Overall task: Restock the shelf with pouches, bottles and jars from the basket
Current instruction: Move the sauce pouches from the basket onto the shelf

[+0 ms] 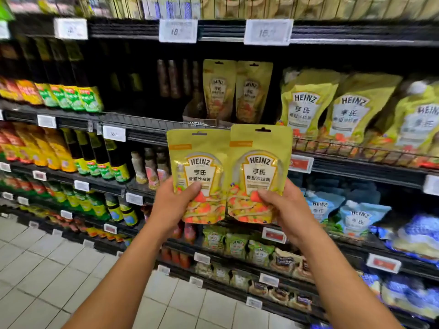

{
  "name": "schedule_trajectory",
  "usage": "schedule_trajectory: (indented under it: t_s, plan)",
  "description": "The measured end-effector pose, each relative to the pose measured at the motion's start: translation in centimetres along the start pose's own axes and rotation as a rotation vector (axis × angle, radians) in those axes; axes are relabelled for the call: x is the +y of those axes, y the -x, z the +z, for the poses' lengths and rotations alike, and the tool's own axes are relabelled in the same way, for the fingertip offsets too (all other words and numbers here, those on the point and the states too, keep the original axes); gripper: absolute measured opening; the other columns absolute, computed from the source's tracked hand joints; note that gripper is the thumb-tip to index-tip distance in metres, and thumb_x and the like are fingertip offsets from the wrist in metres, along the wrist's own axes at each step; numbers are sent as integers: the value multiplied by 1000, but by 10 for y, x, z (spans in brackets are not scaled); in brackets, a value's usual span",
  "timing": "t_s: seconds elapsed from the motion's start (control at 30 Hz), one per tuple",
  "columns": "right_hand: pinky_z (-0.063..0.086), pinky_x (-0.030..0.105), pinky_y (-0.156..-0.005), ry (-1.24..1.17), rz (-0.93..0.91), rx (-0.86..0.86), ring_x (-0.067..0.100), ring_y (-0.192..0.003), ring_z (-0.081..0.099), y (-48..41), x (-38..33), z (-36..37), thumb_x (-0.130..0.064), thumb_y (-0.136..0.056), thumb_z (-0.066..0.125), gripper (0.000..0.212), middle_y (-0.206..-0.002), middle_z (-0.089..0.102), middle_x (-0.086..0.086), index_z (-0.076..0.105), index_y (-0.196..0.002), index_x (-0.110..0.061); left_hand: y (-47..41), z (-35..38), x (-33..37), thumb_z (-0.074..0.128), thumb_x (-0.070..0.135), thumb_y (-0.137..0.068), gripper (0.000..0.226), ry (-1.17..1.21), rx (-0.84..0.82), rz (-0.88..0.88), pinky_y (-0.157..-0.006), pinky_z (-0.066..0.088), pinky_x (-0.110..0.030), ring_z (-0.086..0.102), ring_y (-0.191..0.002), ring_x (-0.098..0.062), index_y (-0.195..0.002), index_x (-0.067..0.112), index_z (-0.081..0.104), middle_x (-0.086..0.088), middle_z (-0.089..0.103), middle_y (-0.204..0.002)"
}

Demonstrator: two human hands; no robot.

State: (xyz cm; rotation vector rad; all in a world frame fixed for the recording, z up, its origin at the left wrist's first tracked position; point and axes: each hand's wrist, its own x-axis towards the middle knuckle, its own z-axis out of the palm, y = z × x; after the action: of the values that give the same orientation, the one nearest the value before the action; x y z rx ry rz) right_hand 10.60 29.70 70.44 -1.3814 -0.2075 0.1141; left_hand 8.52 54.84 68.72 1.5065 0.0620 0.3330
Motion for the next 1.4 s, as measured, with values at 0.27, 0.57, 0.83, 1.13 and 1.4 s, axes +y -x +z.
schedule_trajectory:
  t_s: [0.27, 0.57, 0.83, 1.13, 1.4]
  plan:
    - [60, 41, -69, 110, -72, 14, 29, -91, 75, -60, -44, 5, -10, -89, 70, 27, -102, 78, 4, 67, -112, -24, -75, 12, 35, 80, 50, -68, 36, 40, 14, 108, -74, 60, -40, 75, -92, -21, -100, 37, 70, 0, 77, -101]
    - [60, 31, -64, 117, -142, 176, 19, -85, 77, -156, -93, 43, -13, -88, 72, 26, -96, 79, -1, 66, -111, -21, -187, -8, 94, 71, 33, -90, 20, -39, -149, 73, -75, 61, -38, 76, -89, -21, -108, 24, 68, -2, 78, -96]
    - [57, 26, -53, 210, -130, 573, 16, -68, 76, -227, -108, 59, -12, -70, 85, 40, -82, 76, 7, 65, -103, -2, -304, -9, 100, 59, 17, -91, 28, -12, -60, -44, -70, 56, -45, 71, -84, -30, -110, -4, 62, -17, 72, -100]
    - [56, 18, -64, 468, 70, 685, 14, -73, 60, -262, -103, 54, -5, -87, 67, 7, -88, 66, 3, 65, -87, -11, -354, 11, 85, 70, 11, -91, 30, -78, -224, 130, -82, 55, -25, 67, -97, -17, -121, 10, 67, -6, 69, -111]
    - [41, 45, -111, 686, 68, 677, 33, -134, 50, -272, -102, 60, -26, -92, 72, 63, -148, 51, 16, 46, -144, -2, -376, 12, 81, 81, 22, -83, 36, -359, -357, 163, -74, 52, -21, 66, -89, -9, -112, 20, 60, -2, 69, -104]
